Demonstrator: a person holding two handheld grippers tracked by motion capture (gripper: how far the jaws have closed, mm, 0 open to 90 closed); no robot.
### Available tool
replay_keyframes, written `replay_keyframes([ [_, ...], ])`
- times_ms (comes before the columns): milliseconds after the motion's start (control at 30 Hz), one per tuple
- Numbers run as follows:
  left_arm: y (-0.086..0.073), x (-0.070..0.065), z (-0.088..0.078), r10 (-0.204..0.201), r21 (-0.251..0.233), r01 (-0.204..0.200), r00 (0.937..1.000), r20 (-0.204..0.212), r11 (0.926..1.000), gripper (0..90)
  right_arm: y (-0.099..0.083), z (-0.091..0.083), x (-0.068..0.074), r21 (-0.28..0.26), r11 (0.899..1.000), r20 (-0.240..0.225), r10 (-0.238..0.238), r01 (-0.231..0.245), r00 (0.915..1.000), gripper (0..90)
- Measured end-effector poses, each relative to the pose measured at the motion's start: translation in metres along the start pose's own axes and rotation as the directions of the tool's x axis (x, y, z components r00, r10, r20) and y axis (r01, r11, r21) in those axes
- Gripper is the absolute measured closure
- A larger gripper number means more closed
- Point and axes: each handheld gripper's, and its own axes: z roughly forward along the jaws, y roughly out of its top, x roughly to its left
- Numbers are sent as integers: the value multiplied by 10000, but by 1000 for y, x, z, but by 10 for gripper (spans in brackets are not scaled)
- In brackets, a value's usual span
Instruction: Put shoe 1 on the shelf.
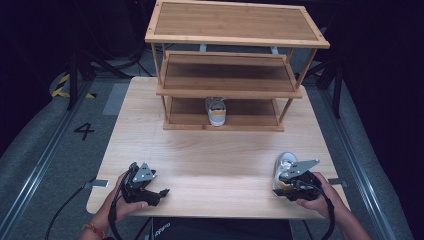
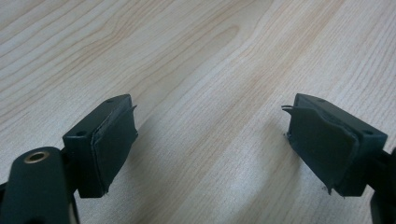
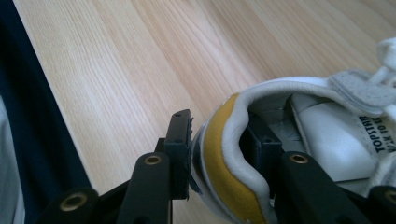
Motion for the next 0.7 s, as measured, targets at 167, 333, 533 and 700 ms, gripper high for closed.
replay_keyframes([
  [167,0,0,0,-45,-20,45,10000,46,10000,154,24,16,3,-72,9959,-243,-899,898,9956,674],
  [333,0,0,0,-43,-19,44,10000,47,10000,154,44,29,9,-87,9849,-788,-1733,1731,9817,672],
  [533,0,-1,0,-3,-24,3,10000,-25,10000,156,64,42,25,-83,9642,-1338,-2639,2652,9552,672],
  [700,0,-1,0,-16,-31,16,10000,-14,10000,155,59,37,29,102,9732,-1326,-2264,2297,9650,594],
])
